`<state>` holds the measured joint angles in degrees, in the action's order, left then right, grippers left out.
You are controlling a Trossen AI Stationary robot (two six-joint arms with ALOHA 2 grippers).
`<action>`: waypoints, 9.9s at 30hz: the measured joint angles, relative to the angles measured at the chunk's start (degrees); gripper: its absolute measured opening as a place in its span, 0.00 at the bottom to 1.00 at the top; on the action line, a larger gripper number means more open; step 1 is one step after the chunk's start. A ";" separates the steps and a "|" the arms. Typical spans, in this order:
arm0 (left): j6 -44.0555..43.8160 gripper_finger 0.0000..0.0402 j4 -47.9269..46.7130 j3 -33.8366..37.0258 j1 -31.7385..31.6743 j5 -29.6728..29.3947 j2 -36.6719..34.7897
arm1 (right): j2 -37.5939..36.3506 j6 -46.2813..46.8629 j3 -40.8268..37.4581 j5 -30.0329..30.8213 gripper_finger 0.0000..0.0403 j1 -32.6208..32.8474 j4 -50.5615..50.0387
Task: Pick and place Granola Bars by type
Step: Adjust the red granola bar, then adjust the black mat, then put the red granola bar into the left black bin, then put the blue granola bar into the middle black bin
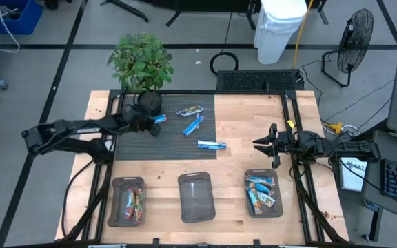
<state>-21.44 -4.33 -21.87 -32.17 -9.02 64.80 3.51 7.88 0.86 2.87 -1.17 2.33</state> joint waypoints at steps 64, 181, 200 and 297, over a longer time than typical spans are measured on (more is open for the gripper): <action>-12.43 0.01 -12.51 -0.33 6.18 -0.02 5.60 | -0.02 0.00 -0.02 0.02 0.21 0.02 0.00; -6.19 0.01 -39.01 -24.79 27.83 -5.59 12.36 | 0.00 0.00 -0.01 0.01 0.21 0.01 0.00; -59.93 0.00 -83.72 -50.56 69.38 8.50 12.48 | -0.02 0.00 0.00 0.02 0.21 0.02 0.00; -81.49 0.29 -81.04 -48.96 88.51 -15.22 15.51 | -0.02 0.00 -0.02 0.02 0.21 0.00 0.00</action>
<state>-102.93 -85.37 -70.83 56.34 -24.25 80.31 3.49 7.88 0.84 2.90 -1.17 2.33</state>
